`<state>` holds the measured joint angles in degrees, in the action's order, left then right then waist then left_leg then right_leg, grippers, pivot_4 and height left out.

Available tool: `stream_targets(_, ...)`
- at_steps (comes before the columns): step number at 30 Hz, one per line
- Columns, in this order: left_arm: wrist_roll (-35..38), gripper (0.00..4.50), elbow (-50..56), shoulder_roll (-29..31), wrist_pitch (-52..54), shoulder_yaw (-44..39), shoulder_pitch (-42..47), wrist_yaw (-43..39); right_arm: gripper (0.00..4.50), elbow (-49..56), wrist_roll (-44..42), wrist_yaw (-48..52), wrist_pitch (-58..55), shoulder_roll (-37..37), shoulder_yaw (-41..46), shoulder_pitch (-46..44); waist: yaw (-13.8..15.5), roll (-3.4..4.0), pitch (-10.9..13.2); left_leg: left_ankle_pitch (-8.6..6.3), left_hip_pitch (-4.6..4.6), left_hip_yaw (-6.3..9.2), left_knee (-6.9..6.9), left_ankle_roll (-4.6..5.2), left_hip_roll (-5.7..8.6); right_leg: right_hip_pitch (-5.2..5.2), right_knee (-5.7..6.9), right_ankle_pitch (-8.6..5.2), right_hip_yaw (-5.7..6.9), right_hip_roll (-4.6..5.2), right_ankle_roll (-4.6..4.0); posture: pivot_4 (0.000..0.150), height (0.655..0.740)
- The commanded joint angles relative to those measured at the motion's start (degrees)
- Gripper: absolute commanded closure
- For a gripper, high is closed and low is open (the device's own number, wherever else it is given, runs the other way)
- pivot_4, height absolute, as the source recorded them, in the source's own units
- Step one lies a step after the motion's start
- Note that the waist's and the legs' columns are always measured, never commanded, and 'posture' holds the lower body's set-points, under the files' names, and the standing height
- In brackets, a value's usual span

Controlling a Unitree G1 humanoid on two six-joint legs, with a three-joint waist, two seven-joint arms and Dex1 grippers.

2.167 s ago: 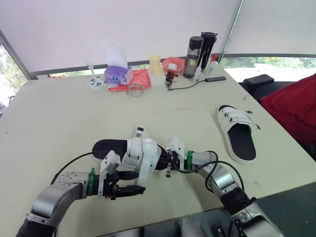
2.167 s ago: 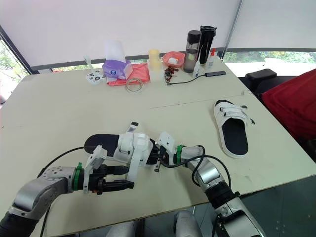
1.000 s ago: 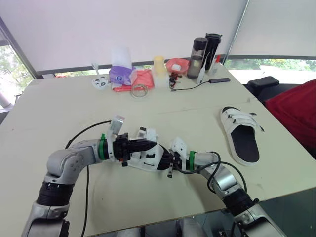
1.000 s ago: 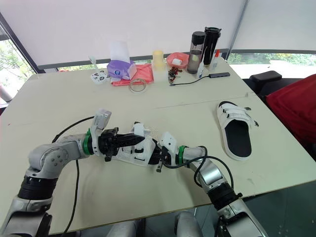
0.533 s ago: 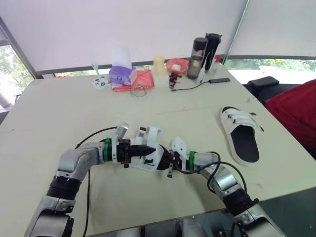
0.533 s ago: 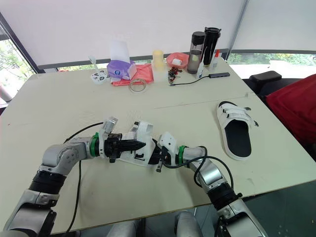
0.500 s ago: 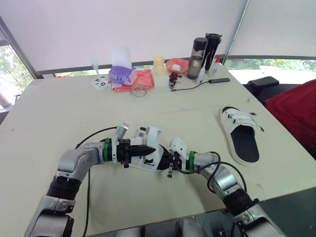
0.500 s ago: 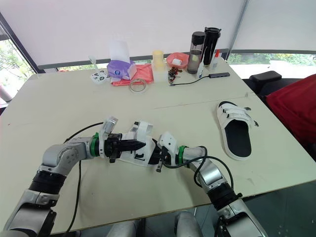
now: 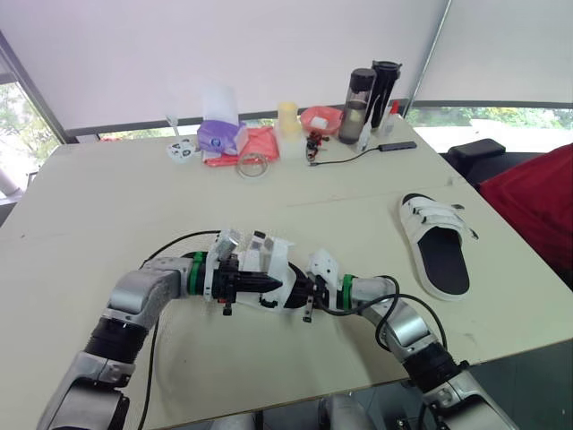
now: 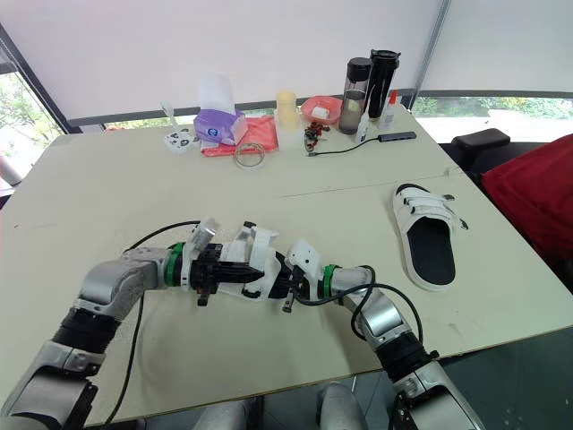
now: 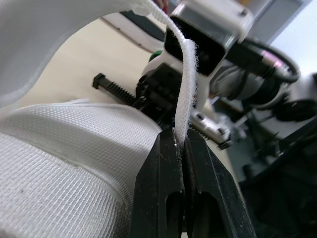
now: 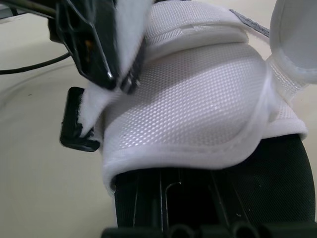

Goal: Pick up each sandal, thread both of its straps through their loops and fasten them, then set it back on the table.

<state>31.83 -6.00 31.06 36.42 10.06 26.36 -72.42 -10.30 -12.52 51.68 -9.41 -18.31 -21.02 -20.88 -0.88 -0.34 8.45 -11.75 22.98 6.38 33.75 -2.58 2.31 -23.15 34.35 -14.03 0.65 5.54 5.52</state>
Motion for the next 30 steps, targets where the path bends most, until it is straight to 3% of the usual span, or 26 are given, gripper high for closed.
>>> stream_targets(1,-2.87,4.44,-1.75,-0.31,-3.12,0.7,0.2,0.01,4.5,-7.32,5.1,-2.86,-5.42,-0.9,-2.0,3.15,0.01,0.0,0.0,0.0,-0.01,0.0,0.0,0.0,0.0,0.01,0.0,0.0,0.0,0.0,0.0,0.15,0.74)
stream_targets(6,-3.06,4.44,-1.28,-0.09,-3.67,0.95,0.19,-1.58,4.5,-7.2,5.12,-2.88,-5.37,-1.0,-2.06,3.31,0.0,0.0,0.0,0.0,-0.02,0.0,0.0,0.0,0.0,0.02,0.0,0.0,-0.01,0.01,0.0,0.15,0.74)
stream_targets(11,-3.5,4.44,2.03,4.61,-3.17,3.17,-2.31,-7.0,4.5,-7.45,5.23,-2.89,-5.19,-1.06,-2.07,3.19,-0.25,0.03,-0.02,0.0,-0.04,-0.02,-0.03,0.0,-0.01,0.02,0.01,0.0,-0.01,0.0,0.0,0.15,0.74)
stream_targets(24,-8.9,4.44,0.68,2.39,-9.77,3.29,-3.66,-0.3,4.5,-8.08,5.43,-2.7,-4.71,-0.9,-2.52,2.82,-0.15,0.04,-0.1,-0.02,-0.57,-0.03,-0.48,-0.01,-0.03,0.35,-0.14,-0.02,-0.06,0.05,-0.01,0.15,0.74)
stream_targets(30,-9.56,4.44,3.24,4.6,-11.09,5.48,-4.67,-4.42,4.5,-8.79,5.53,-2.74,-4.56,-0.74,-2.31,2.29,-0.18,0.06,-0.2,-0.02,-0.57,-0.02,-0.48,-0.02,-0.03,0.38,-0.18,-0.02,-0.07,0.05,-0.01,0.15,0.74)
